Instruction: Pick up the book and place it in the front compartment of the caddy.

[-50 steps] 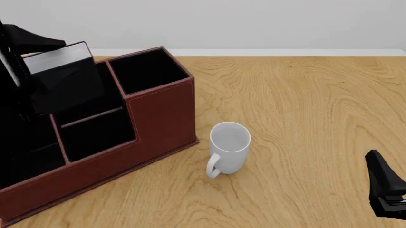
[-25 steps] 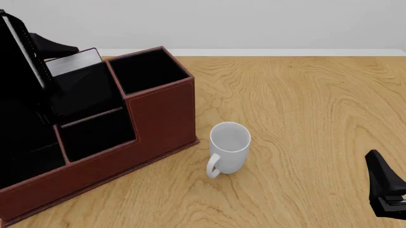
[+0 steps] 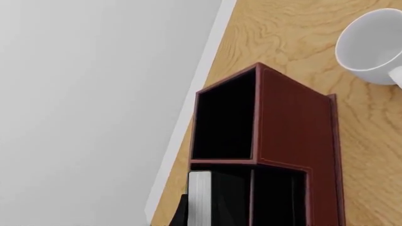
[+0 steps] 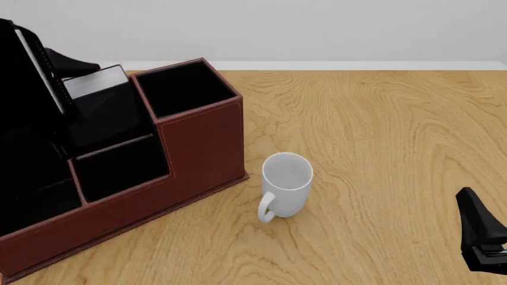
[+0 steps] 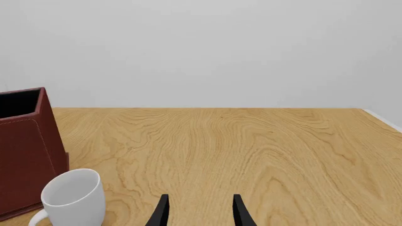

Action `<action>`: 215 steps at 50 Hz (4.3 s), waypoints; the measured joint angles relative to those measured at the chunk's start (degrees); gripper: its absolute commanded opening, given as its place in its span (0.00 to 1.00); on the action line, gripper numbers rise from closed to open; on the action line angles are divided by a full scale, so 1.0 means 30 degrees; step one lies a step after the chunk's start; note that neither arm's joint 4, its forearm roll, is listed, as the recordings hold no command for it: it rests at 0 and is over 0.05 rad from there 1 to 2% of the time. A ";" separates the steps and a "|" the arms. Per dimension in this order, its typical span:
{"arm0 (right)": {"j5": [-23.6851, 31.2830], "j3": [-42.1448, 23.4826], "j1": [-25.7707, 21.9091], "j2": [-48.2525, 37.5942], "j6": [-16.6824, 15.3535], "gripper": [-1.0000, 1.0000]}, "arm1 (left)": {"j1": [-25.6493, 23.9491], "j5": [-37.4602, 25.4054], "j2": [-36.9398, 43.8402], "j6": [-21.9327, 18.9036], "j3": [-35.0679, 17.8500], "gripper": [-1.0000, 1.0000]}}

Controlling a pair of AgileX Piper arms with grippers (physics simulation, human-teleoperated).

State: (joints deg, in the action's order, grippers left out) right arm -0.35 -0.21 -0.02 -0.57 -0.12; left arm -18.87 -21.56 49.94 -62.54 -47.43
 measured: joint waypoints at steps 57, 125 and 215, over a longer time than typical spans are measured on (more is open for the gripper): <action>0.0000 0.0000 0.0000 -0.0001 0.0000 1.00 | 0.1054 0.2013 0.1459 -0.0277 0.0887 0.00; 0.0000 0.0000 -0.0001 0.0000 -0.0001 1.00 | 0.2111 0.4579 0.4400 -0.0510 0.0905 0.00; 0.0000 0.0000 -0.0001 0.0000 0.0000 1.00 | 0.5929 0.9762 0.7412 -0.1694 0.3156 1.00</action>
State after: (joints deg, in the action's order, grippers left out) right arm -0.35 -0.21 -0.02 -0.57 -0.12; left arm -1.08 7.72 72.18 -67.62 -37.96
